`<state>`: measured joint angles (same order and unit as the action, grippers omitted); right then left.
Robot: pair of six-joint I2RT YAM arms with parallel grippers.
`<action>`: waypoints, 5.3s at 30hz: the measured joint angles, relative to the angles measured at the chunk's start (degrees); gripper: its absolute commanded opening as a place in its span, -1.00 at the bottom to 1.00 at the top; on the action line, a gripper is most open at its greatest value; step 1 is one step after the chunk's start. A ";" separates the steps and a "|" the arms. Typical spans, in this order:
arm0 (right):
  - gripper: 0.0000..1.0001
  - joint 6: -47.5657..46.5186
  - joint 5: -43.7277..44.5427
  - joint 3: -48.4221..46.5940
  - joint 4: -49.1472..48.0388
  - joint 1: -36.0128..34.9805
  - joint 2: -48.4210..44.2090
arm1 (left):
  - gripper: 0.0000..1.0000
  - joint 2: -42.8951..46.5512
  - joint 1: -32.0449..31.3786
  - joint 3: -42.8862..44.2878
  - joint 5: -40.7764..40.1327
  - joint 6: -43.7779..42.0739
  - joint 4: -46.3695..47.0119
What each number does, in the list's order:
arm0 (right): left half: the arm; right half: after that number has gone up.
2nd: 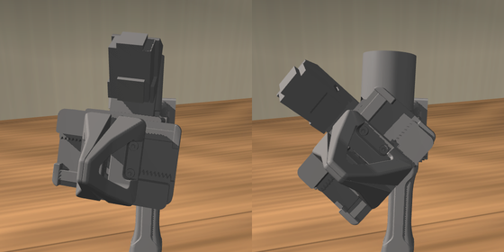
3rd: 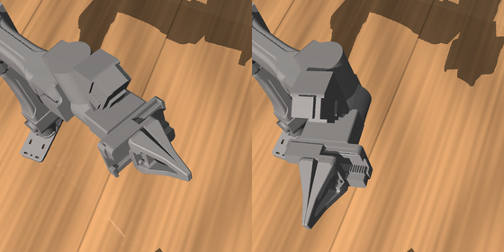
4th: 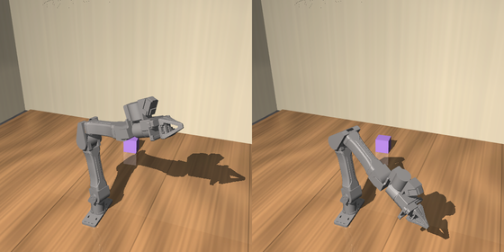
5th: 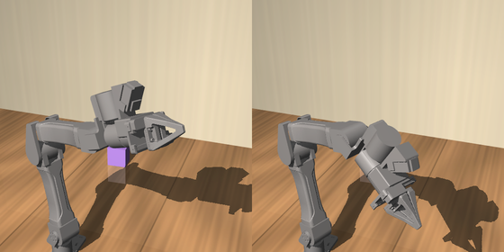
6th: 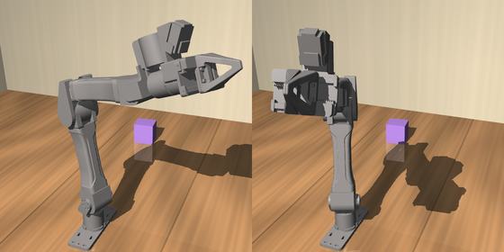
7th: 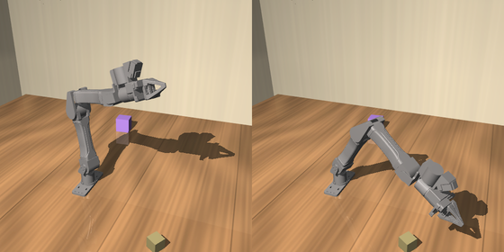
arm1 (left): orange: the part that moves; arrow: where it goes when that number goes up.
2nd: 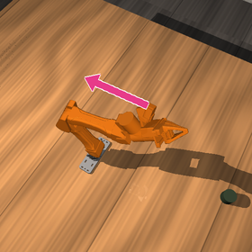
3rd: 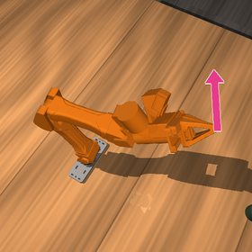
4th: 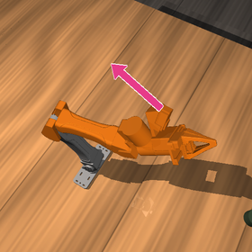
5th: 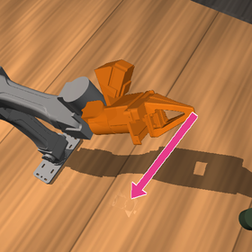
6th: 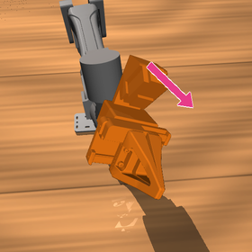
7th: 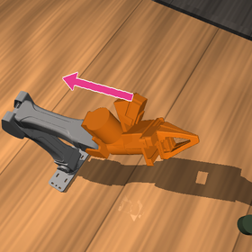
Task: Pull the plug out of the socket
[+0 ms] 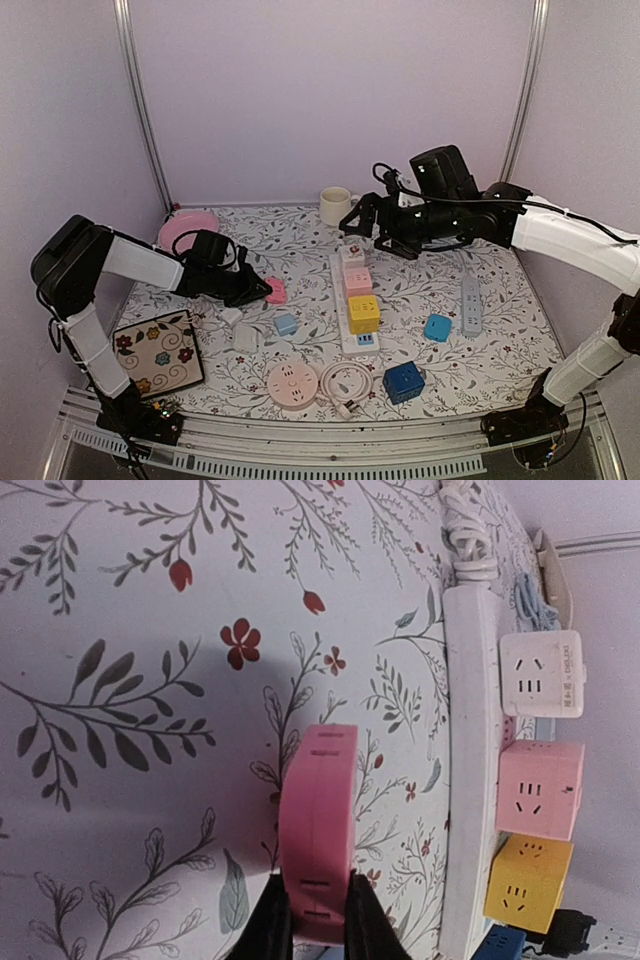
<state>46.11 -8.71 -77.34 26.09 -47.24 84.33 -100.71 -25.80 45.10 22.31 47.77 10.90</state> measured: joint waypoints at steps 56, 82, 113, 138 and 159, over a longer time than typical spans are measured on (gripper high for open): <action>0.98 -8.35 29.44 4.24 2.75 -12.46 18.99 | 0.66 15.72 -12.02 -2.62 -9.33 -2.05 -2.16; -0.16 -6.25 31.45 3.08 5.64 -12.46 23.74 | 0.65 9.25 -19.21 -6.23 -7.58 5.86 9.90; -0.71 -4.28 17.55 23.89 -14.45 -10.01 8.28 | 0.31 -8.98 -22.23 0.81 -2.49 18.14 21.84; -0.78 -0.42 14.99 29.11 -22.53 -9.99 6.91 | -1.00 -13.25 -26.34 4.37 -6.78 26.45 23.63; -0.77 -1.90 12.52 31.41 -23.61 -7.82 -3.48 | -1.00 -12.72 -27.32 6.47 -10.62 23.67 19.61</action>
<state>44.21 3.81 -45.93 2.48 -55.07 80.86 -113.43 -53.12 51.57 11.68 71.44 30.50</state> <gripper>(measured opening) 0.625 0.316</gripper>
